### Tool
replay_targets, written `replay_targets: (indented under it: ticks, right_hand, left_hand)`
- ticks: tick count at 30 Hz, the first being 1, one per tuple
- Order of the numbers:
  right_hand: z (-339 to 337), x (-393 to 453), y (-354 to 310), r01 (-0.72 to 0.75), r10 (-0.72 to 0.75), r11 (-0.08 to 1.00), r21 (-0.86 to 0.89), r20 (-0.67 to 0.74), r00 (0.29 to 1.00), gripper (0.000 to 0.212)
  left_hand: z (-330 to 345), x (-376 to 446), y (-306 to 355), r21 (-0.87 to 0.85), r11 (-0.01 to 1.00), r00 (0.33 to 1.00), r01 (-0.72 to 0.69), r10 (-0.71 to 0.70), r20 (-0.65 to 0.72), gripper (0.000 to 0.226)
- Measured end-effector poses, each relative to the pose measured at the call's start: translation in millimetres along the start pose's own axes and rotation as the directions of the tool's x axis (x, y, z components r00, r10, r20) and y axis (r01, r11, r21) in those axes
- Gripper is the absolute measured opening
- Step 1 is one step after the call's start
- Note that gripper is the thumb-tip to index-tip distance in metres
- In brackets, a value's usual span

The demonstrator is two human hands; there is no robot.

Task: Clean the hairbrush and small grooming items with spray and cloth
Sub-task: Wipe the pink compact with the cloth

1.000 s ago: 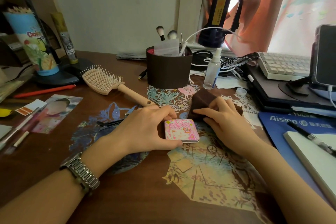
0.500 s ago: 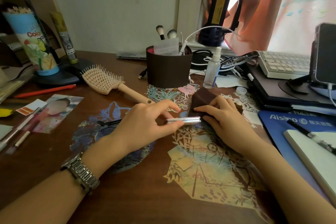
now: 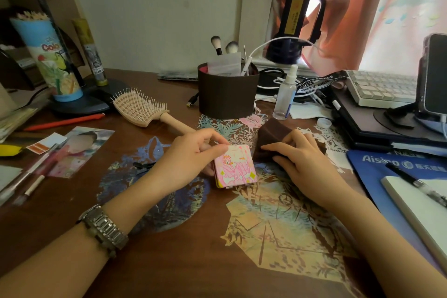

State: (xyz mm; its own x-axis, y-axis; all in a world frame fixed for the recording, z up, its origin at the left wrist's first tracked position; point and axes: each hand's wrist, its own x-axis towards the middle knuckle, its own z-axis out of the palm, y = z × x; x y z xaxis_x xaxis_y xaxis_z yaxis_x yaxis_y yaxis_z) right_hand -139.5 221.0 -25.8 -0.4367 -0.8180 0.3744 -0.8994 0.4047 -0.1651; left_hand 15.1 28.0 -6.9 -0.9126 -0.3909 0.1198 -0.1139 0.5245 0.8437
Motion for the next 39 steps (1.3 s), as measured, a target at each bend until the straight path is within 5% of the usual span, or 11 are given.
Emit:
replay_targets:
  ticks: [3, 10, 28, 39]
  right_hand:
    - [1, -1, 1, 0.004, -0.004, 1.000, -0.006, -0.013, 1.000, 0.033]
    - [0, -1, 0, -0.006, 0.006, 1.000, 0.000, -0.002, 1.000, 0.033]
    - [-2, 5, -12, -0.039, 0.046, 0.982, 0.183, -0.034, 0.998, 0.030]
    - [-3, 5, -14, 0.041, -0.057, 0.994, 0.097, 0.172, 0.983, 0.042]
  left_hand:
    - [-3, 2, -4, -0.019, 0.996, 0.996, 0.084, -0.083, 0.030, 0.014]
    - [-6, -2, -1, 0.328, 0.943, 0.983, 0.050, -0.106, 0.153, 0.080]
    - [5, -1, -1, 0.435, 0.891, 0.982, -0.129, 0.054, 0.180, 0.083]
    - [12, -2, -5, 0.301, 0.952, 0.995, -0.063, 0.037, 0.094, 0.094]
